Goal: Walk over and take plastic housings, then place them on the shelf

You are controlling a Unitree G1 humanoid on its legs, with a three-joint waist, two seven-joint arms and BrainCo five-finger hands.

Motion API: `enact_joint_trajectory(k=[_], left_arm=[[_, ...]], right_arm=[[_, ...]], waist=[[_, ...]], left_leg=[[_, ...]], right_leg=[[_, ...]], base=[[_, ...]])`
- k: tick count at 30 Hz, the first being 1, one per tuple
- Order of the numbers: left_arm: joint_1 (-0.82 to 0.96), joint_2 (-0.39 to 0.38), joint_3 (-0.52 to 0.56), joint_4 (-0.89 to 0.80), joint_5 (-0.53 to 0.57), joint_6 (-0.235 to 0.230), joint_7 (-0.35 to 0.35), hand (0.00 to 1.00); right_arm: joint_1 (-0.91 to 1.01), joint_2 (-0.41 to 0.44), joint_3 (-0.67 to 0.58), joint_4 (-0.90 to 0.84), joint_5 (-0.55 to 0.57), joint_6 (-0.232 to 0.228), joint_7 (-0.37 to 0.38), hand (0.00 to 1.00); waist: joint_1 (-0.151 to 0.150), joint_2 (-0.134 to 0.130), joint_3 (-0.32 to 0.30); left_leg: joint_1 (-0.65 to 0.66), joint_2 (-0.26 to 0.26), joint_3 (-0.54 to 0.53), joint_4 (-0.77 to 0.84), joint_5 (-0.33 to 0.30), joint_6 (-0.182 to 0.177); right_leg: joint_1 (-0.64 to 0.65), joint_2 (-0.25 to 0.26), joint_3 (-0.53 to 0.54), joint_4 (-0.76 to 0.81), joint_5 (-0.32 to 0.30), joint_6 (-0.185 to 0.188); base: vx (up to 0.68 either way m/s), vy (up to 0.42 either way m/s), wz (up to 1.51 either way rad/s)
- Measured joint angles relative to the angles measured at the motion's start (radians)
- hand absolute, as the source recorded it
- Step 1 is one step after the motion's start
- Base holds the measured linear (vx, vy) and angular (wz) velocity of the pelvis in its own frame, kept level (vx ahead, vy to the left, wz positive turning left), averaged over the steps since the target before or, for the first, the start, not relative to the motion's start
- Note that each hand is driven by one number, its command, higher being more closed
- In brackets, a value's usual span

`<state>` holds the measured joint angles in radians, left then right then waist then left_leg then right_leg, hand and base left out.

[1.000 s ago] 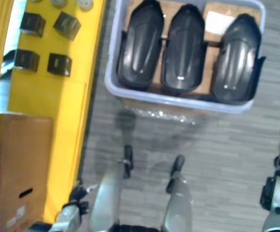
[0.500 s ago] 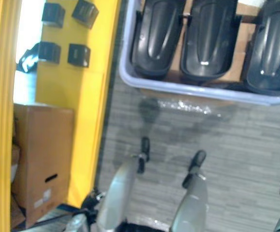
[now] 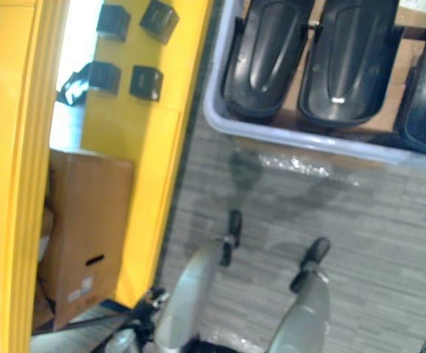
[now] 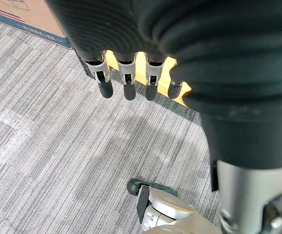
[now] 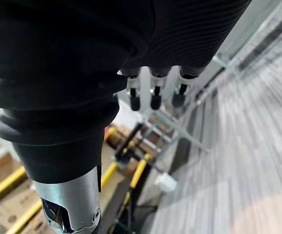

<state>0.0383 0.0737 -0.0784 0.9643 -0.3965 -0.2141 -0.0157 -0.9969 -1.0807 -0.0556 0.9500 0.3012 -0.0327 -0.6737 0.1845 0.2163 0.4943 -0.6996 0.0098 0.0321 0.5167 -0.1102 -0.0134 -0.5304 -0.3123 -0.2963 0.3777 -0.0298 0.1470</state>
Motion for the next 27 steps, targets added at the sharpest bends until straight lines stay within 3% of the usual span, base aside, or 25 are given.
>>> enact_joint_trajectory(k=[4,7,14,21,22,27], left_arm=[[0.0,-0.003,-0.002,0.0,-0.011,-0.001,-0.001,0.0],[0.0,-0.006,-0.005,0.003,-0.037,-0.001,-0.008,0.0],[-0.002,-0.007,-0.011,0.016,-0.07,-0.001,-0.016,0.0],[-0.008,-0.027,-0.014,0.039,-0.078,0.0,-0.032,0.0],[-0.008,-0.027,-0.015,0.039,-0.078,-0.001,-0.032,0.0],[-0.008,-0.027,-0.024,0.04,-0.108,-0.001,-0.035,0.0]], right_arm=[[0.003,0.0,0.0,0.048,0.008,0.029,0.023,0.0],[0.008,0.006,0.003,0.087,0.038,0.078,0.043,0.0],[0.011,0.01,0.019,0.131,0.05,0.144,0.099,0.0],[0.015,0.01,0.016,0.171,0.047,0.189,0.236,0.0],[0.015,0.01,0.017,0.173,0.047,0.194,0.256,1.0],[0.015,0.007,0.019,0.19,0.038,0.214,0.308,1.0]], waist=[[0.012,0.006,-0.004],[0.025,0.008,-0.006],[0.029,0.009,-0.007],[0.049,0.049,-0.035],[0.05,0.049,-0.035],[0.055,0.052,-0.037]], left_leg=[[-0.002,-0.001,0.0,0.0,0.0,0.0],[-0.005,-0.002,-0.005,0.001,0.0,0.0],[-0.009,-0.004,-0.009,0.002,0.0,0.0],[-0.029,-0.003,-0.019,0.01,0.0,0.0],[-0.028,-0.003,-0.02,0.01,0.0,0.0],[-0.015,-0.004,-0.024,-0.003,0.004,-0.006]], right_leg=[[0.002,0.0,0.0,-0.001,0.0,0.0],[0.002,0.0,-0.003,0.001,-0.004,0.0],[-0.004,-0.002,-0.004,0.01,-0.008,0.0],[-0.016,-0.002,-0.011,0.019,-0.014,0.001],[-0.016,-0.002,-0.012,0.022,-0.015,0.0],[-0.01,-0.008,-0.016,0.031,-0.025,-0.005]], base=[[0.01,-0.002,0.0],[0.01,-0.009,0.03],[0.0,-0.003,0.01],[0.0,-0.005,0.02],[0.0,0.0,0.0],[0.0,-0.012,0.03]])
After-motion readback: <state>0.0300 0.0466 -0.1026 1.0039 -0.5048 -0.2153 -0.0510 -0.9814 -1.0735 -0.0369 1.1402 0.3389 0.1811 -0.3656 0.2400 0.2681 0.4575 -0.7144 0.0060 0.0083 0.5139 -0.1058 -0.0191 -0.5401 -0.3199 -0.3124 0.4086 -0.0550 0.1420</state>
